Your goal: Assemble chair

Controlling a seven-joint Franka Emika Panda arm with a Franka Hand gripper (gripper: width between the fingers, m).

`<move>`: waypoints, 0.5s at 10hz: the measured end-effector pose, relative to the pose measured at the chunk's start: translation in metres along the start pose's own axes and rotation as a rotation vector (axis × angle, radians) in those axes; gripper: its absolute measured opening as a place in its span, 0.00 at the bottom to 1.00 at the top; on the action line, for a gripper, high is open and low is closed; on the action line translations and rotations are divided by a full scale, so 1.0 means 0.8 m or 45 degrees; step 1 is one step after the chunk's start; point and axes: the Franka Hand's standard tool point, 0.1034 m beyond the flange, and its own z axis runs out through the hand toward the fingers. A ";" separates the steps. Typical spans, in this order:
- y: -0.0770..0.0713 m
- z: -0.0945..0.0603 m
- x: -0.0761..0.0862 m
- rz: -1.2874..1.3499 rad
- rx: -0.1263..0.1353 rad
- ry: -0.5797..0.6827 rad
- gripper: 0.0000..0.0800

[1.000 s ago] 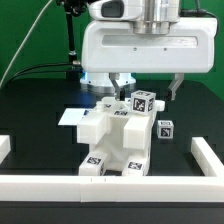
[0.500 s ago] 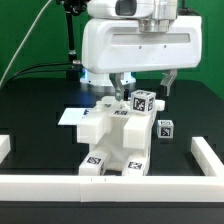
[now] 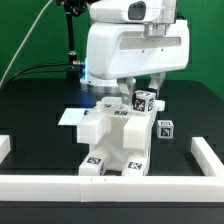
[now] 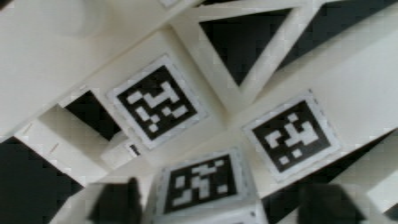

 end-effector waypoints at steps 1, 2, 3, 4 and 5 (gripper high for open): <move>0.000 0.000 0.000 0.107 0.001 0.000 0.36; 0.000 0.000 0.000 0.173 0.001 0.001 0.36; -0.001 0.000 0.001 0.288 0.001 0.001 0.36; -0.001 0.000 0.001 0.374 0.001 0.001 0.36; 0.001 0.001 0.000 0.408 0.002 0.001 0.36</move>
Offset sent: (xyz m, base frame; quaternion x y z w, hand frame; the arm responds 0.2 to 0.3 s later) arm 0.0000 0.0000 0.0000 0.0000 0.0000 0.1938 0.9810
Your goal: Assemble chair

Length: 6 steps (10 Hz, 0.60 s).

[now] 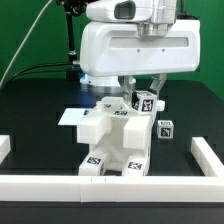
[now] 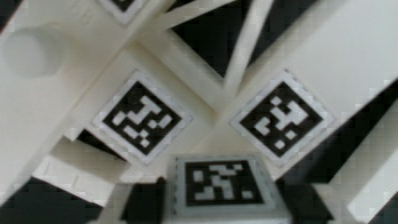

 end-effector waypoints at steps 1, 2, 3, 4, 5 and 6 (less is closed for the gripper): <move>0.000 0.000 0.000 0.128 0.002 0.001 0.36; -0.001 0.000 0.000 0.211 0.002 0.000 0.36; 0.000 0.000 0.000 0.254 0.002 0.000 0.36; -0.001 0.000 0.000 0.418 0.009 0.002 0.36; 0.000 0.000 0.000 0.483 0.010 0.004 0.36; 0.001 0.001 -0.001 0.627 0.023 0.011 0.36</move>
Offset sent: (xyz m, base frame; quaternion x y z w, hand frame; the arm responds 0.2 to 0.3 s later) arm 0.0030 -0.0061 -0.0024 -0.0081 0.0011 0.2393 0.9709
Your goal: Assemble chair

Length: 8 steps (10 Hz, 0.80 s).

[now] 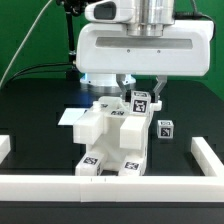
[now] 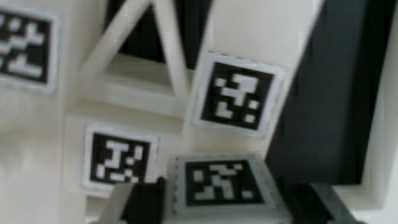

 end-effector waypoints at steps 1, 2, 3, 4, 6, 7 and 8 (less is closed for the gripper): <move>0.002 0.000 0.000 0.103 0.010 0.000 0.36; 0.003 0.000 0.001 0.208 0.026 -0.004 0.36; 0.004 0.000 0.002 0.327 0.042 -0.012 0.36; 0.004 0.000 0.002 0.421 0.043 -0.019 0.36; 0.004 0.000 0.002 0.594 0.047 -0.023 0.36; 0.003 0.000 0.003 0.672 0.052 -0.026 0.36; 0.003 0.000 0.003 0.846 0.063 -0.038 0.36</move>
Offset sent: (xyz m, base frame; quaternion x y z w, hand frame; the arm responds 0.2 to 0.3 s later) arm 0.0127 -0.0101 -0.0030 -0.0053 -0.0073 0.2175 0.9760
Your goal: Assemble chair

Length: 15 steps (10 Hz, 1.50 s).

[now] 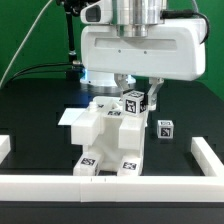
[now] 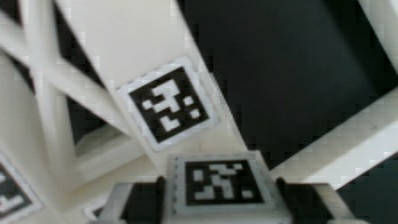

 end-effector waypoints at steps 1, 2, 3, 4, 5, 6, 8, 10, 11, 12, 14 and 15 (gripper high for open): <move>-0.001 0.000 0.000 0.063 0.001 0.001 0.36; -0.001 0.000 0.000 0.043 0.000 0.001 0.36; 0.000 0.000 0.000 0.008 0.000 0.001 0.36; 0.000 0.000 -0.001 -0.020 -0.001 0.000 0.59; 0.002 0.001 -0.001 -0.158 -0.006 -0.008 0.74; 0.004 0.000 0.001 -0.397 -0.005 -0.003 0.74; 0.003 -0.002 -0.002 -0.707 0.002 0.001 0.80; 0.009 -0.004 -0.003 -0.809 0.001 0.001 0.81; 0.009 -0.003 -0.003 -0.907 -0.001 0.000 0.81; 0.011 -0.003 -0.001 -1.027 -0.004 0.005 0.81; 0.016 -0.003 0.013 -1.361 -0.013 0.043 0.81; 0.015 -0.002 0.011 -1.296 -0.011 0.041 0.81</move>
Offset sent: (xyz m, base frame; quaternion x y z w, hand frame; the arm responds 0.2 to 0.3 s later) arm 0.0000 0.0000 0.0000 0.0000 0.0000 0.0000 1.0000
